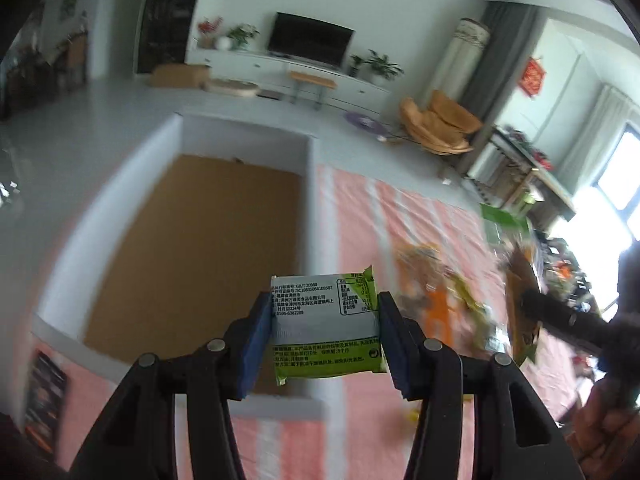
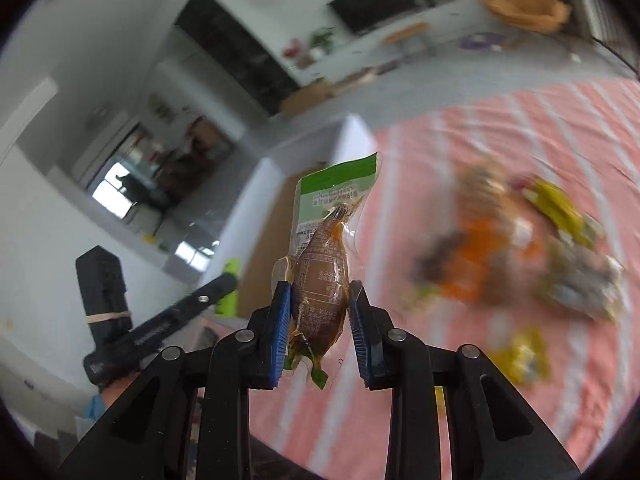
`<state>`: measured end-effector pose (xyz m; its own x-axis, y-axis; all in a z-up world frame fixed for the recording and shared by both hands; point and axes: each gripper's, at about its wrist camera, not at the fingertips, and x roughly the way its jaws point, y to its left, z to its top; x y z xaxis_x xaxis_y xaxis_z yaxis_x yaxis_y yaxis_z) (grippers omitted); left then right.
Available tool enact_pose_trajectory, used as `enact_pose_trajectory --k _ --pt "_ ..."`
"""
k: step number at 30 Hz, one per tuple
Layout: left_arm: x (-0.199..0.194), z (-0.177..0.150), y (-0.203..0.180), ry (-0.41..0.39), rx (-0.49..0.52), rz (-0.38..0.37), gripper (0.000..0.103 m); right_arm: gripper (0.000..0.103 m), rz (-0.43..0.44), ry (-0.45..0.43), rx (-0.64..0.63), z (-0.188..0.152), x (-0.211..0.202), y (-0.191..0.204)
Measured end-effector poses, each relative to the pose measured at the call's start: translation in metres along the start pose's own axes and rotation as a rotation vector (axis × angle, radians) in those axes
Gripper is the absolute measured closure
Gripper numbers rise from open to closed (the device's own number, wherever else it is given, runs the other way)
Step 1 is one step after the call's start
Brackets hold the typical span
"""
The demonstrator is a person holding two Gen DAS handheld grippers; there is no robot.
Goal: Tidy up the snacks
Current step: 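Carry the green pack with left while right carries clear pack into white box, then return both open grippers to the snack pile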
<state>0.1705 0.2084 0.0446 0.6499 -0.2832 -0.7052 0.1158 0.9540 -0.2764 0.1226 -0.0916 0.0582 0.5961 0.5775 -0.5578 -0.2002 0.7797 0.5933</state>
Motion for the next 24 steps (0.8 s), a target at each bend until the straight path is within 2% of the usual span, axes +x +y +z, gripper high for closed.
enact_pose_trajectory --k 1,2,3,4,7,9,11,13,15,17,18,20,22,23,24 --pt "0.003 0.012 0.01 -0.011 0.002 0.067 0.046 0.069 0.019 0.001 -0.01 0.013 0.02 0.016" --pt "0.006 0.019 0.019 -0.012 0.001 0.107 0.034 0.052 0.046 0.009 -0.011 0.026 0.041 0.029" --pt "0.009 0.023 0.025 -0.013 -0.004 0.124 0.027 0.028 0.063 0.046 -0.021 0.038 0.064 0.041" --pt "0.012 0.027 0.033 -0.014 -0.016 0.136 0.02 0.028 0.054 0.073 -0.031 0.045 0.078 0.051" --pt "0.018 0.025 0.051 -0.012 -0.063 0.16 0.02 0.029 0.082 0.026 -0.031 0.052 0.075 0.056" --pt "0.023 0.011 0.053 -0.003 -0.066 0.142 0.02 0.029 0.046 0.001 -0.069 0.044 0.061 0.046" --pt "0.029 -0.008 0.038 0.028 -0.045 0.086 0.02 0.029 -0.058 -0.028 -0.131 0.031 0.044 0.024" --pt "0.033 -0.034 0.01 0.068 0.006 0.004 0.019 0.027 -0.207 -0.085 -0.178 0.006 0.023 -0.013" --pt "0.038 -0.077 -0.035 0.142 0.116 -0.099 0.014 0.025 -0.342 -0.129 -0.162 -0.026 0.005 -0.06" --pt "0.049 -0.118 -0.074 0.203 0.221 -0.142 0.01 0.025 -0.489 -0.157 -0.109 -0.065 -0.013 -0.109" --pt "0.058 -0.142 -0.094 0.234 0.283 -0.145 0.01 0.025 -0.568 -0.168 -0.074 -0.087 -0.022 -0.135" --pt "0.08 -0.18 -0.122 0.269 0.391 -0.138 0.01 0.025 -0.665 -0.166 -0.002 -0.125 -0.037 -0.175" --pt "0.106 -0.202 -0.132 0.288 0.458 -0.091 0.01 0.025 -0.723 -0.177 0.065 -0.145 -0.049 -0.197" --pt "0.118 -0.206 -0.133 0.296 0.474 -0.074 0.011 0.024 -0.741 -0.188 0.145 -0.15 -0.057 -0.208" --pt "0.122 -0.212 -0.133 0.297 0.478 -0.073 0.011 0.024 -0.707 -0.204 0.227 -0.149 -0.066 -0.219"
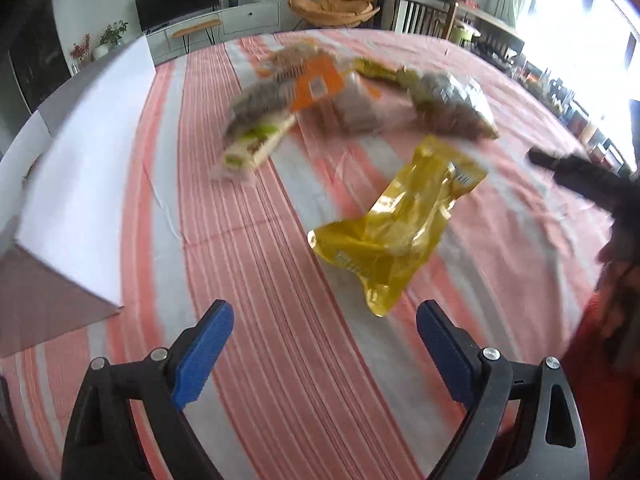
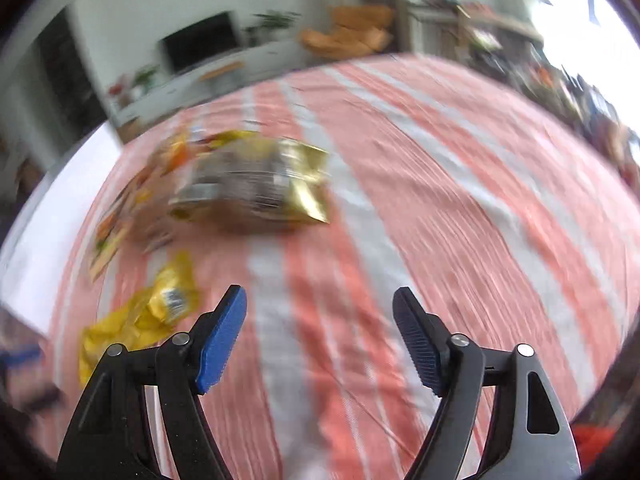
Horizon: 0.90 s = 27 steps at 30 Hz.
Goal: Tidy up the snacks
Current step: 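Return both open grippers to the snack pile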
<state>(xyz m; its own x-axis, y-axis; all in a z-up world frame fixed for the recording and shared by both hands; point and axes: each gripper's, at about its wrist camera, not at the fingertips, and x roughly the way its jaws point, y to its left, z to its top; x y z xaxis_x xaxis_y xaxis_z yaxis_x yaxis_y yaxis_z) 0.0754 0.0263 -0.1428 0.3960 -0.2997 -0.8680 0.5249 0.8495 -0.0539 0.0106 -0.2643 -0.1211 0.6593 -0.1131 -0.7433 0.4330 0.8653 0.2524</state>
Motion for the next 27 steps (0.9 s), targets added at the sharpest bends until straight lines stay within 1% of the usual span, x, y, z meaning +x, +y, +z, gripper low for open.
enact_pose_trajectory --k 1,2,3,4,6,7,9,11,12,14,19,22,27 --pt "0.009 0.001 0.004 0.003 -0.002 -0.005 0.011 0.025 0.014 -0.015 0.017 0.004 -0.004 -0.004" --pt "0.015 0.002 0.008 0.011 -0.01 -0.013 0.01 0.025 -0.013 -0.034 0.009 0.006 -0.007 -0.005" --pt "0.016 0.004 0.007 0.007 -0.01 -0.02 0.007 0.024 -0.048 -0.031 0.002 0.005 -0.005 -0.006" --pt "0.019 0.007 0.008 -0.005 0.004 -0.021 0.005 0.024 -0.043 -0.001 0.01 0.003 0.001 -0.006" --pt "0.029 0.016 0.006 0.003 0.035 -0.004 0.001 0.025 -0.025 0.047 0.022 0.001 0.013 -0.005" --pt "0.037 0.021 -0.004 0.008 0.06 0.013 0.0 0.025 -0.042 0.058 0.012 0.0 0.019 -0.003" --pt "0.048 0.033 -0.011 -0.016 0.085 0.003 0.0 0.024 -0.076 0.066 -0.033 -0.005 0.023 0.002" --pt "0.053 0.047 -0.013 -0.035 0.075 0.006 0.0 0.024 -0.119 0.071 -0.082 -0.01 0.027 0.004" --pt "0.056 0.054 -0.015 -0.046 0.064 0.018 0.0 0.023 -0.142 0.074 -0.106 -0.012 0.027 0.007" --pt "0.067 0.071 -0.013 -0.056 0.023 0.036 0.0 0.022 -0.173 0.081 -0.144 -0.015 0.027 0.01" --pt "0.088 0.108 -0.016 -0.082 -0.05 0.08 0.0 0.016 -0.179 0.079 -0.139 -0.013 0.031 0.007" --pt "0.094 0.114 -0.018 -0.105 -0.044 0.081 0.0 0.014 -0.181 0.076 -0.141 -0.014 0.031 0.007" --pt "0.096 0.115 -0.017 -0.106 -0.045 0.079 0.0 0.012 -0.181 0.076 -0.14 -0.013 0.03 0.007"
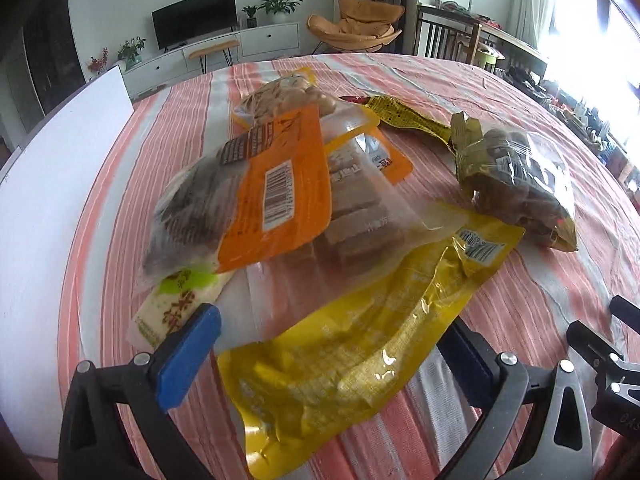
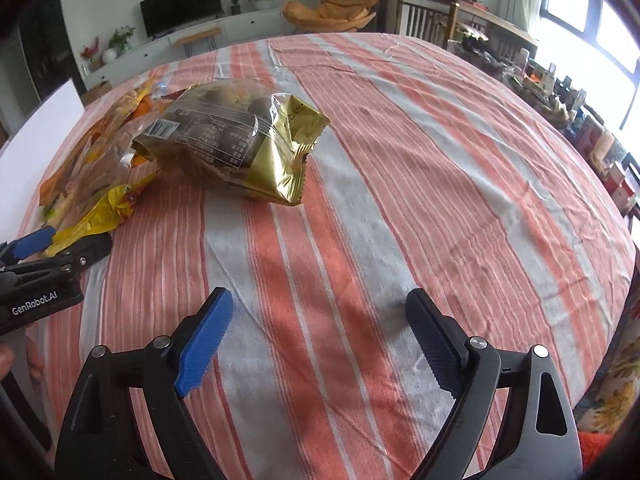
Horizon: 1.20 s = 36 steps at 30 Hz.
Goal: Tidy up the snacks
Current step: 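Return both open grippers to the snack pile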
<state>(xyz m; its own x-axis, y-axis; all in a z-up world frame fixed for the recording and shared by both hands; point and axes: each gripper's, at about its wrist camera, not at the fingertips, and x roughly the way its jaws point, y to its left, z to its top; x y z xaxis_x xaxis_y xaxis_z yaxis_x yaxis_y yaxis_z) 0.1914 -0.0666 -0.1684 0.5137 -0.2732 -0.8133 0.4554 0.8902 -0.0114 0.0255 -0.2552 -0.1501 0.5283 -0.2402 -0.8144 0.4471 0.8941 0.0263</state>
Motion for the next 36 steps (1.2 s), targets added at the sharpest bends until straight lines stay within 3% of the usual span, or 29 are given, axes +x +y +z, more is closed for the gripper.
enact_pose_trajectory --k 36 --pt "0.0005 0.0002 0.0004 -0.001 0.001 0.0 0.0 0.008 0.001 0.003 0.004 0.0026 -0.0001 0.0014"
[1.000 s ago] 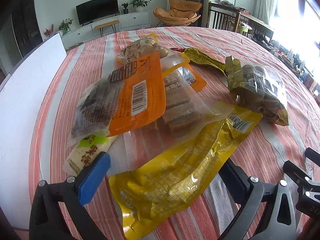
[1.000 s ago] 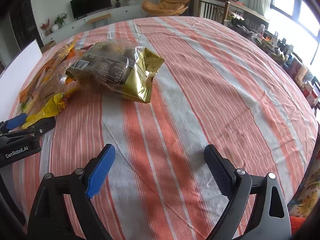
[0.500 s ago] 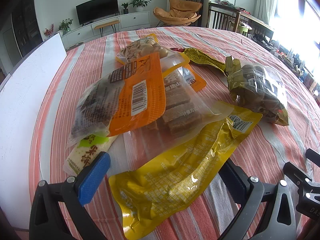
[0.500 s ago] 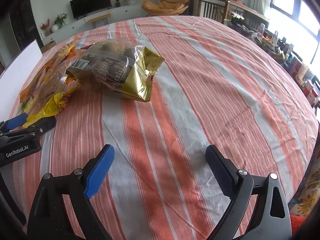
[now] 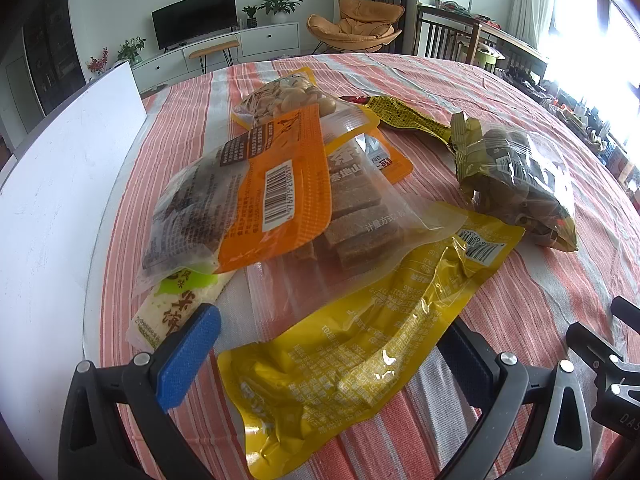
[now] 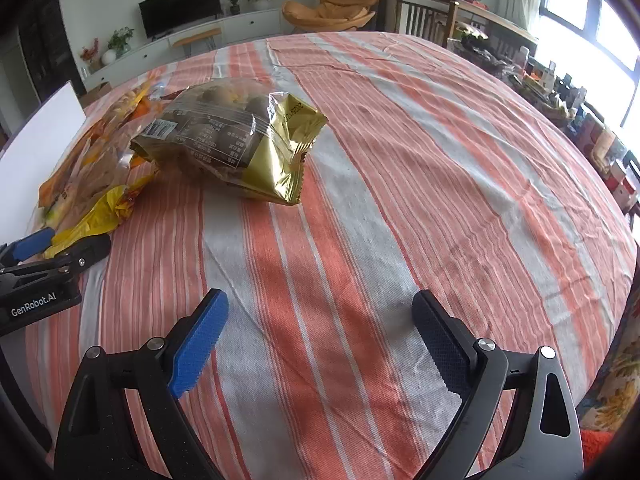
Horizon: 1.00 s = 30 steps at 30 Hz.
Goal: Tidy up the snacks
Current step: 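Return both open grippers to the snack pile, then grasp the clear bag of round snacks with right while left grasps yellow pouch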
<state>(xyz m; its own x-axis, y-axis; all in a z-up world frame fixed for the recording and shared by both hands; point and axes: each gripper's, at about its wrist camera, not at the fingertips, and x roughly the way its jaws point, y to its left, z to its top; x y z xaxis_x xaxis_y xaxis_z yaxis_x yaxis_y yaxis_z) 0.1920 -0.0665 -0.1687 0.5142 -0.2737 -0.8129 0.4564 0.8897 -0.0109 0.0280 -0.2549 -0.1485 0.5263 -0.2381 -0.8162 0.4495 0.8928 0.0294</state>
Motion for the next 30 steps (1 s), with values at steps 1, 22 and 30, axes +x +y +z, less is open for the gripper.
enact_pose_trajectory --k 1,22,30 --pt "0.001 0.001 0.001 0.0 0.0 0.0 0.0 0.008 0.001 0.0 0.0 0.0 0.0 0.0" --pt "0.001 0.0 0.0 -0.001 0.008 -0.006 0.0 0.009 0.245 -0.07 0.227 0.002 -0.019 -0.039" --pt "-0.029 -0.033 -0.005 0.085 0.05 -0.03 0.0 0.009 0.333 -0.113 -0.444 0.088 -0.026 0.013"
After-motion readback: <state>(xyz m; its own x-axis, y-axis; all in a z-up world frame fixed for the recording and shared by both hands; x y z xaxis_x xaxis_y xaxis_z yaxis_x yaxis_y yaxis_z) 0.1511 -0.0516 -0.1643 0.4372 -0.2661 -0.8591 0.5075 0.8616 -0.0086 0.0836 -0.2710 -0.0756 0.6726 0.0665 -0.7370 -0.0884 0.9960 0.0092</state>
